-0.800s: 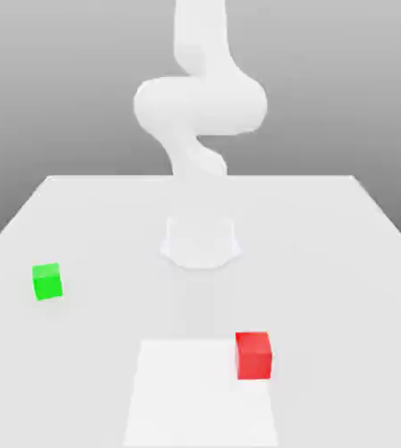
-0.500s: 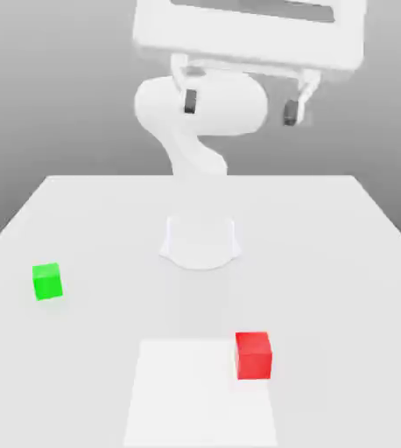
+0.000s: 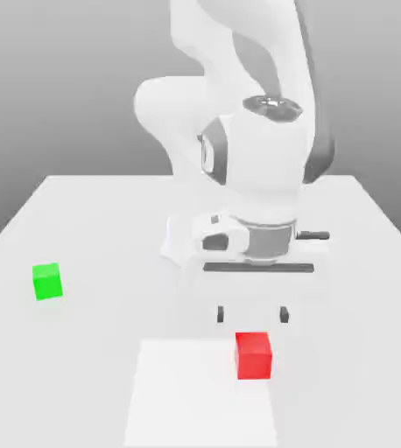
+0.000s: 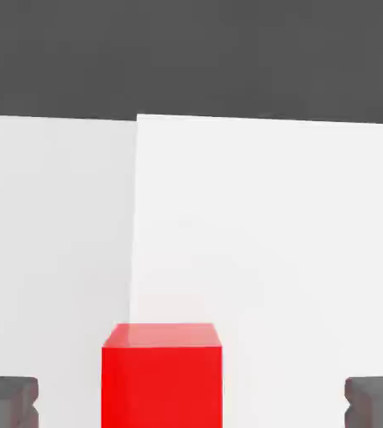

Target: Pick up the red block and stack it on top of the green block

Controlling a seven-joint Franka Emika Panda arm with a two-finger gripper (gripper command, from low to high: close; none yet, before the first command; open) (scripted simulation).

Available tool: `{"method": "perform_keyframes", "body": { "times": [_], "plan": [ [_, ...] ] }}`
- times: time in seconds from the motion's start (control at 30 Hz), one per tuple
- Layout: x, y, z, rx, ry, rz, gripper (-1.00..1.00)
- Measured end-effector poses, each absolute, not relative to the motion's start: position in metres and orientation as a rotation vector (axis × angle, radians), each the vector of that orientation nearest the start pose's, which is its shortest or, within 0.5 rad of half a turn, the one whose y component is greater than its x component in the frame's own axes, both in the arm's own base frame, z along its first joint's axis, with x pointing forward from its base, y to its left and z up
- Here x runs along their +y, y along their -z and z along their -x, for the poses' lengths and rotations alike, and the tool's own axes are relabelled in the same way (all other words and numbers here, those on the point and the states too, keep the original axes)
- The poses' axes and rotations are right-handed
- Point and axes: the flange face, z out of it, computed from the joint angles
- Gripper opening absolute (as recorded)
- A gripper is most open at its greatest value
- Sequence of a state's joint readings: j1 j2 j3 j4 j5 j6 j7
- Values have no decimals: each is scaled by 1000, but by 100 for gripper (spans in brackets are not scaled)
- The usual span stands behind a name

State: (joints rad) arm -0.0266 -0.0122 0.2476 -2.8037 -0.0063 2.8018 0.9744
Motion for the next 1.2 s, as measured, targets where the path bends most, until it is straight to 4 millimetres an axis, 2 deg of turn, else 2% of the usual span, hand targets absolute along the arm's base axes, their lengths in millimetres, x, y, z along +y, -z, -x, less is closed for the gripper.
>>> {"method": "perform_keyframes", "body": {
  "times": [0.27,0.5,0.53,0.77,1.0,1.2],
  "plan": [
    [83,-182,-372,1161,17,2907,0],
    [81,-146,-365,1157,4,2918,0],
    [80,-143,-364,1157,2,2919,-100],
    [81,-144,-365,1157,4,2918,-100],
    [83,-178,-372,1161,18,2908,-100],
    [82,-201,-369,1157,13,2913,-100]
  ]
}}
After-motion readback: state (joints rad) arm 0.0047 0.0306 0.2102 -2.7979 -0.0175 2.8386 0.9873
